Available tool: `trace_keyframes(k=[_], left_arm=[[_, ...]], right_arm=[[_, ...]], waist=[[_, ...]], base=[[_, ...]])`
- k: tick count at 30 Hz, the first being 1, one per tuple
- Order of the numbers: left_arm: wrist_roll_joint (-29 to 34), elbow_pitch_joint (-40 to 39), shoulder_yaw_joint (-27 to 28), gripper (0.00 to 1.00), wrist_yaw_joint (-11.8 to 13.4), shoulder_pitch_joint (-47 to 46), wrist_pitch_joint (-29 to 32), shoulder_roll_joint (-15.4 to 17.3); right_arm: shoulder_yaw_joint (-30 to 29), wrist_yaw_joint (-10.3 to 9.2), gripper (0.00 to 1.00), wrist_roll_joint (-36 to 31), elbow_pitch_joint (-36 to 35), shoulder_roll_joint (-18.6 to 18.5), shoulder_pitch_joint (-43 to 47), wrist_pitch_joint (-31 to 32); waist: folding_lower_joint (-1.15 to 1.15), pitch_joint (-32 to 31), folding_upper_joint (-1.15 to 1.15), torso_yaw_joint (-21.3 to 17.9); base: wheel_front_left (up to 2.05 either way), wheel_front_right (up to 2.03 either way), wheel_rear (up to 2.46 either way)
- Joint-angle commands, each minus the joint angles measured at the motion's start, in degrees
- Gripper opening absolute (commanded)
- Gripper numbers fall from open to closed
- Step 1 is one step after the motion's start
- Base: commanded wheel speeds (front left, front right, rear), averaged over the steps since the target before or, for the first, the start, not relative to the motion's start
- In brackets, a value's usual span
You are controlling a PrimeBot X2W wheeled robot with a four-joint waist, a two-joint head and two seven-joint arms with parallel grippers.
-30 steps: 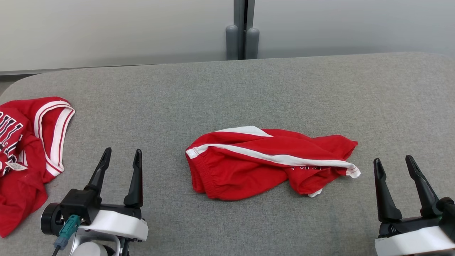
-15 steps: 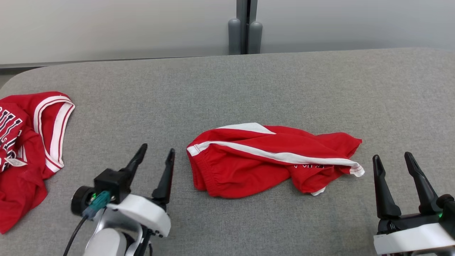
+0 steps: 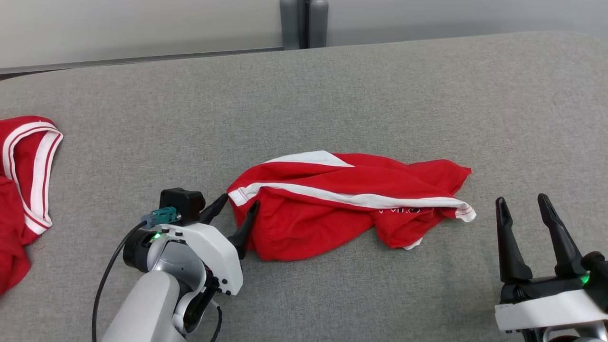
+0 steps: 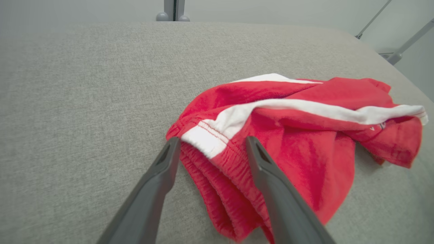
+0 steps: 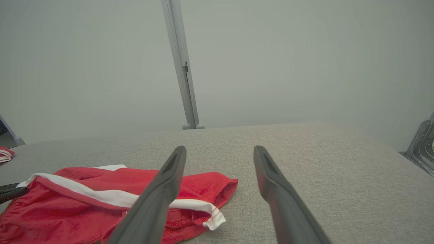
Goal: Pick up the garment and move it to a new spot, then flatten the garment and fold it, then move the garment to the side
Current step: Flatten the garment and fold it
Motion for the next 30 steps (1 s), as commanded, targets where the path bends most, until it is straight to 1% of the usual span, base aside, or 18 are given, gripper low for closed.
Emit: trace_keyframes(k=[1, 3, 4, 5, 10, 16, 19, 22, 30], left_arm=[[-0.68, 0.51, 0.04, 1.0, -0.32, -1.15, 0.02, 0.37], [-1.36, 0.77, -0.48, 1.0, -0.43, -1.5, 0.27, 0.43], [-1.79, 0.9, -0.69, 0.45, -0.5, -2.03, -0.36, 0.68], [-1.98, 0.96, -0.84, 0.0, -0.57, -2.16, -0.65, 0.81], [-1.96, 1.31, -1.77, 0.0, -0.76, -2.53, -1.83, 1.26], [-1.82, 1.58, -2.15, 0.0, -0.82, -2.93, -3.61, 1.34], [-1.6, 1.46, -2.48, 0.0, -0.82, -3.22, -4.09, 1.32], [-1.48, 1.2, -2.87, 0.0, -0.84, -3.61, -4.37, 1.33], [-1.5, 1.0, -3.71, 0.0, -0.85, -4.71, -5.07, 0.97]], right_arm=[[0.0, 0.0, 1.0, 0.25, 0.05, 0.07, -0.38, -0.59], [0.06, 0.0, 1.0, 0.38, 0.25, 0.14, -0.56, -0.77], [0.15, 0.0, 1.0, 0.38, 0.43, 0.26, -0.84, -0.92], [0.25, 0.0, 1.0, 0.41, 0.52, 0.29, -0.98, -1.03], [0.32, -0.01, 1.0, 0.64, 0.67, 0.35, -1.24, -1.23], [-0.78, -0.01, 1.0, -0.09, 2.2, -0.67, -0.58, -0.41], [-1.1, -0.01, 1.0, 0.14, 5.61, -2.41, 0.53, 0.83], [0.47, 0.0, 1.0, 1.1, 9.34, -3.8, 0.17, 0.83], [5.27, -0.01, 1.0, 3.25, 17.52, -4.64, -6.99, -0.76]], waist=[[0.0, 0.32, 0.0, -0.31], [0.0, 0.49, 0.0, -0.48], [0.0, 0.62, 0.0, -0.58], [0.0, 0.64, 0.0, -0.63], [0.0, 0.95, 0.0, -0.61], [0.0, 0.94, 0.0, -0.58], [0.0, 1.2, 0.0, -0.23], [0.0, 1.76, 0.0, 0.26], [0.0, 3.58, 0.0, 1.51]], base=[[0.0, 0.0, 0.0], [0.0, 0.0, 0.0], [0.0, 0.0, 0.0], [0.0, 0.0, 0.0], [0.0, 0.0, 0.0], [0.0, 0.0, 0.0], [0.0, 0.0, 0.0], [0.0, 0.0, 0.0], [0.0, 0.0, 0.0]])
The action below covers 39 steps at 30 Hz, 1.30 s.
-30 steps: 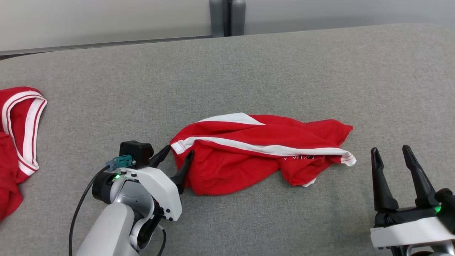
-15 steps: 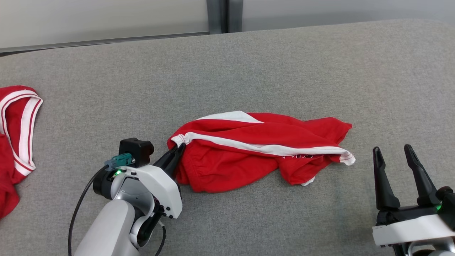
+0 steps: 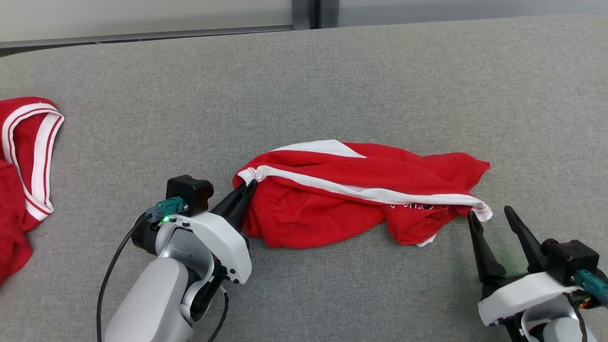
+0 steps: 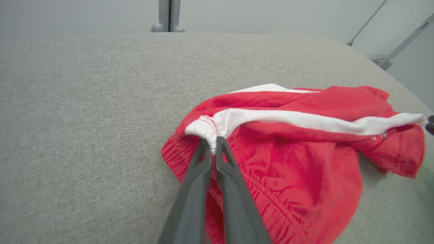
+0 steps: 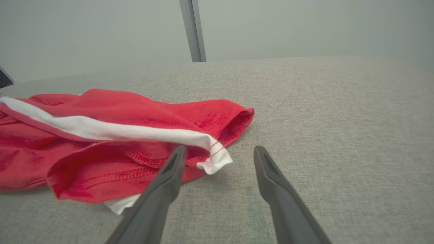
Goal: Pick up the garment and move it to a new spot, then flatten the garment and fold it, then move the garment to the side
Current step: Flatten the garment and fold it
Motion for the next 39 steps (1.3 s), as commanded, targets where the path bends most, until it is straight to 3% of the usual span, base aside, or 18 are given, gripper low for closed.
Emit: trace_keyframes(k=[1, 2, 3, 4, 5, 11, 17, 28, 34, 39], left_arm=[[0.35, -0.02, -0.14, 0.0, -0.32, -1.28, -0.36, 0.2], [0.33, 0.03, -0.26, 0.0, -0.32, -1.3, -0.41, 0.16], [0.33, 0.1, -0.38, 0.0, -0.32, -1.44, -0.54, 0.12], [0.33, 0.16, -0.52, 0.0, -0.33, -1.66, -0.7, 0.07], [0.3, 0.1, -0.6, 0.0, -0.34, -1.87, -0.89, 0.03], [0.7, -0.89, -0.75, 0.0, -0.33, -2.49, -3.18, 0.3], [2.4, -5.16, -0.06, 0.0, 0.94, -2.71, -7.49, 1.75], [6.7, -23.94, 1.24, 0.0, 3.83, -3.77, -8.22, 6.25], [8.12, -32.47, 2.22, 0.0, 5.55, -4.19, -6.78, 7.66], [7.51, -36.05, 2.43, 0.0, 6.4, -3.22, -5.08, 7.75]], right_arm=[[0.76, -0.02, 1.0, 0.63, 1.75, -0.26, -1.86, -0.47], [1.15, -0.02, 1.0, 0.97, 2.74, -0.24, -2.64, -0.47], [1.4, -0.02, 0.58, 1.06, 3.74, -0.44, -3.36, -0.46], [1.5, -0.02, 0.36, 1.38, 4.54, -0.55, -3.92, -0.72], [1.77, -0.02, 0.0, 1.7, 5.32, -0.62, -4.39, -0.63], [2.32, -0.02, 0.0, 2.24, 5.51, -2.04, -5.91, -2.62], [0.5, -0.02, 0.0, 0.8, -1.34, -3.97, -6.79, -4.46], [-4.59, -0.02, 0.0, -3.08, -22.39, -8.73, -10.27, 3.14], [-6.72, -0.02, 0.0, -3.14, -29.14, -9.38, -11.16, 6.9], [-7.11, -0.02, 0.0, -1.98, -30.86, -8.6, -10.23, 8.65]], waist=[[0.0, 0.46, 0.0, 0.43], [0.0, 0.6, 0.0, 0.63], [0.0, 0.76, 0.0, 0.84], [0.0, 0.88, 0.0, 1.05], [0.0, 0.96, 0.0, 1.23], [0.0, 1.49, 0.0, 1.66], [0.0, -0.52, 0.0, 1.41], [0.0, -8.24, 0.0, 0.74], [0.0, -10.89, 0.0, 0.49], [0.0, -11.36, 0.0, 0.14]], base=[[0.0, 0.0, 0.0], [0.0, 0.0, 0.0], [0.0, 0.0, 0.0], [0.0, 0.0, 0.0], [0.0, 0.0, 0.0], [0.0, 0.0, 0.0], [0.0, 0.0, 0.0], [0.0, 0.0, 0.0], [0.0, 0.0, 0.0], [0.0, 0.0, 0.0]])
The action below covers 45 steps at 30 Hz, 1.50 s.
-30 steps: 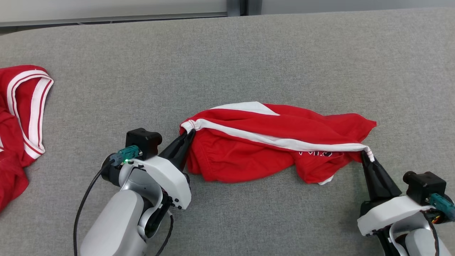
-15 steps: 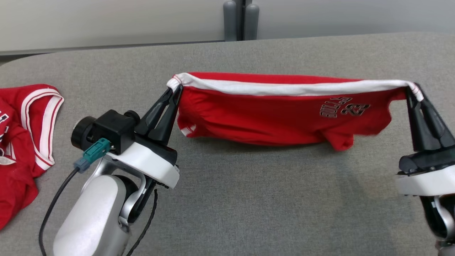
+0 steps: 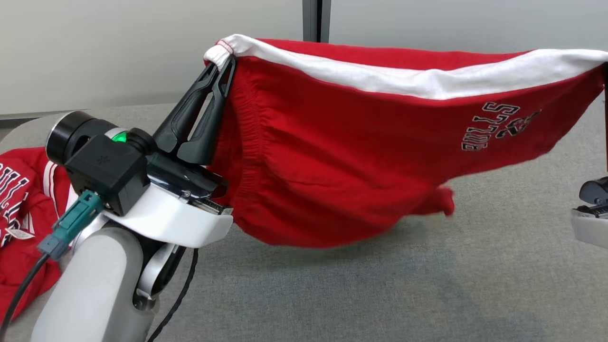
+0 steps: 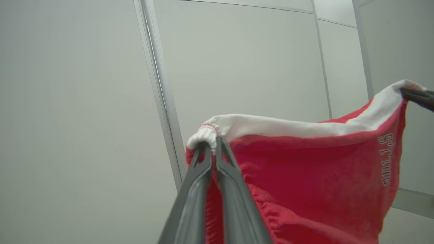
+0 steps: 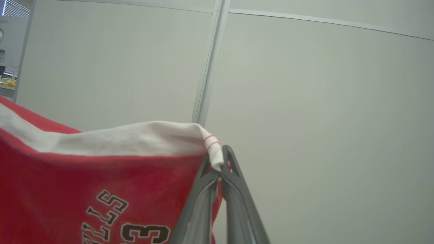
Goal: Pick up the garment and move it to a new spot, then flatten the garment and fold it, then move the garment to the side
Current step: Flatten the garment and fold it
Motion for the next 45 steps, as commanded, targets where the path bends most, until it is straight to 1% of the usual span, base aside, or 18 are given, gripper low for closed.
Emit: trace_keyframes(k=[1, 4, 8, 10, 13, 16, 19, 21, 25, 29, 30, 33, 34, 36, 37, 40, 43, 45], left_arm=[[-0.37, 0.14, 0.33, 0.0, 0.34, 0.26, 0.23, 0.05], [-1.25, 1.22, 0.29, 0.0, -0.29, -1.29, 1.07, -0.09], [-2.46, 4.33, 0.87, 0.0, -1.14, -5.24, 0.97, -0.63], [-3.51, 7.62, 1.26, 0.0, -1.65, -8.68, 0.05, -1.71], [-4.52, 14.61, 1.84, 0.0, -2.69, -15.36, -2.52, -3.57], [-4.65, 22.84, 1.75, 0.0, -3.82, -22.96, -6.43, -5.68], [-4.52, 30.8, 1.94, 0.0, -4.64, -30.8, -11.59, -7.51], [-4.45, 36.05, 1.97, 0.0, -5.02, -35.38, -14.0, -8.24], [-4.67, 46.22, 1.83, 0.0, -5.6, -40.44, -16.29, -9.77], [-6.09, 55.9, 2.0, 0.0, -6.11, -40.52, -16.82, -10.98], [-6.19, 59.28, 2.22, 0.0, -6.28, -38.65, -16.82, -11.31], [-7.27, 64.12, 2.58, 0.0, -6.51, -35.19, -16.82, -11.63], [-7.27, 64.12, 2.58, 0.0, -6.51, -35.19, -16.82, -11.63], [-7.47, 66.01, 2.55, 0.0, -6.52, -33.13, -16.84, -11.82], [-8.71, 66.45, 2.43, 0.0, -6.54, -31.74, -16.84, -11.87], [-10.67, 65.96, 1.24, 0.0, -6.53, -27.98, -16.84, -11.81], [-11.03, 63.32, 0.35, 0.0, -6.54, -24.4, -16.84, -11.76], [-10.2, 60.5, -0.01, 0.0, -6.55, -21.14, -16.85, -11.86]], right_arm=[[0.0, -0.02, 0.0, 0.36, -0.04, 0.26, 0.18, 0.27], [-0.21, -0.02, 0.0, 0.99, 0.15, 0.76, -1.58, 0.01], [0.38, -0.02, 0.0, 2.38, 1.84, 0.9, -6.18, -0.49], [0.63, -0.02, 0.0, 2.88, 3.34, 0.35, -10.06, -1.12], [1.96, -0.02, 0.0, 2.88, 6.95, -0.68, -16.7, -1.84], [4.03, -0.02, 0.0, 3.03, 11.77, -1.38, -24.98, -2.97], [6.55, -0.02, 0.0, 3.56, 18.06, -0.83, -33.76, -4.54], [8.49, -0.02, 0.0, 3.71, 22.93, -0.38, -39.2, -5.96], [12.27, -0.02, 0.0, 4.29, 33.2, 1.42, -46.42, -8.51], [15.06, -0.02, 0.0, 6.0, 46.14, 5.11, -48.67, -11.03], [16.38, -0.02, 0.0, 6.79, 52.52, 6.9, -48.28, -12.56], [18.63, -0.02, 0.0, 8.12, 61.57, 9.62, -46.76, -14.83], [18.63, -0.02, 0.0, 8.12, 61.57, 9.62, -46.76, -14.83], [20.27, -0.02, 0.0, 9.11, 66.28, 10.88, -45.63, -16.08], [21.38, -0.02, 0.0, 9.51, 68.21, 11.35, -44.89, -16.58], [23.3, -0.02, 0.0, 11.61, 71.6, 11.74, -41.95, -17.8], [23.85, -0.02, 0.0, 13.61, 70.86, 11.02, -38.2, -18.39], [22.67, -0.02, 0.0, 14.23, 67.03, 9.89, -34.64, -18.39]], waist=[[0.0, 0.38, 0.0, -0.22], [0.0, 1.83, 0.0, -0.58], [0.0, 5.75, 0.0, -0.81], [0.0, 8.13, 0.0, -0.38], [0.0, 11.06, 0.0, 0.44], [0.0, 13.15, 0.0, 1.0], [0.0, 14.37, 0.0, 1.24], [0.0, 14.63, 0.0, 1.21], [0.0, 14.65, 0.0, 0.92], [0.0, 15.29, 0.0, 0.22], [0.0, 15.88, 0.0, -0.09], [0.0, 16.58, 0.0, -0.55], [0.0, 16.58, 0.0, -0.55], [0.0, 17.07, 0.0, -0.78], [0.0, 17.31, 0.0, -0.87], [0.0, 17.93, 0.0, -0.71], [0.0, 18.07, 0.0, -0.22], [0.0, 17.74, 0.0, 0.06]], base=[[0.0, 0.0, 0.0], [0.0, 0.0, 0.0], [0.0, 0.0, 0.0], [0.0, 0.0, 0.0], [0.0, 0.0, 0.0], [0.0, 0.0, 0.0], [0.0, 0.0, 0.0], [0.0, 0.0, 0.0], [0.0, 0.0, 0.0], [0.0, 0.0, 0.0], [0.0, 0.0, 0.0], [0.0, 0.0, 0.0], [0.0, 0.0, 0.0], [0.0, 0.0, 0.0], [0.0, 0.0, 0.0], [0.0, 0.0, 0.0], [0.0, 0.0, 0.0], [0.0, 0.0, 0.0]])
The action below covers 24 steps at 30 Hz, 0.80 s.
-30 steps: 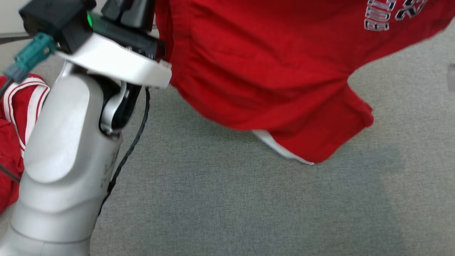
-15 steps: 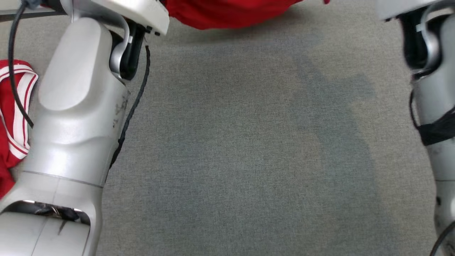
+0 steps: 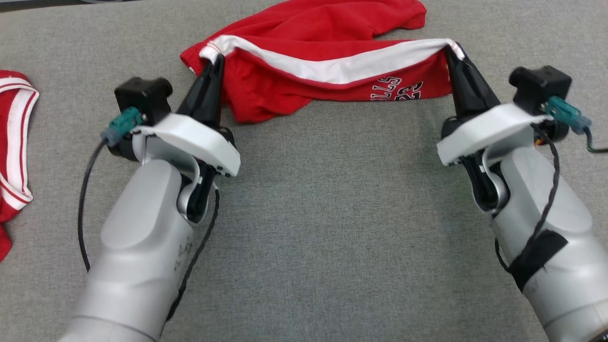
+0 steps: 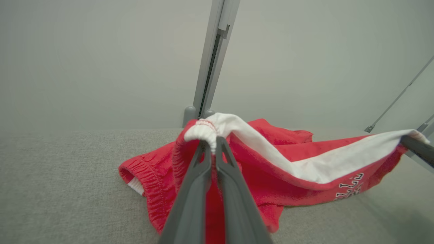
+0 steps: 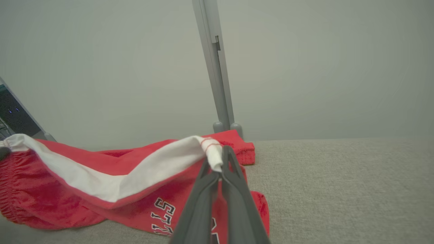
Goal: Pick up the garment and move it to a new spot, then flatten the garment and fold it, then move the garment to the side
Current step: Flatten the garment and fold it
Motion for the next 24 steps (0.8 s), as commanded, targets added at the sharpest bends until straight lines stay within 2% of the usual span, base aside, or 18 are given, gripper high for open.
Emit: trace_keyframes(k=[1, 8, 14, 18, 24], left_arm=[[0.74, -2.49, -0.23, 0.0, -0.04, 2.91, -0.26, 0.15], [5.57, -15.77, 0.23, 0.0, -0.06, 18.15, -0.26, 0.2], [7.82, -26.52, 1.67, 0.0, -0.05, 32.3, -0.27, 1.1], [8.47, -31.69, 2.45, 0.0, 0.02, 40.19, -0.26, 1.39], [9.08, -38.49, 1.71, 0.0, 1.52, 48.06, 0.84, 2.2]], right_arm=[[-0.98, -0.02, 0.0, 0.44, -3.22, -1.16, 3.67, -0.35], [-5.78, -0.02, 0.0, -2.84, -19.9, -4.46, 23.86, -0.34], [-11.3, -0.02, 0.0, -5.67, -33.07, -3.45, 41.97, -0.27], [-13.97, -0.02, 0.0, -7.62, -41.63, -2.09, 51.47, 3.3], [-17.65, -0.02, 0.0, -10.08, -54.69, -0.68, 61.82, 10.51]], waist=[[0.0, -0.48, 0.0, 0.33], [0.0, -5.21, 0.0, 1.19], [0.0, -11.35, 0.0, 1.19], [0.0, -15.0, 0.0, 0.75], [0.0, -17.51, 0.0, 0.33]], base=[[0.0, 0.0, 0.0], [0.0, 0.0, 0.0], [0.0, 0.0, 0.0], [0.0, 0.0, 0.0], [0.0, 0.0, 0.0]])
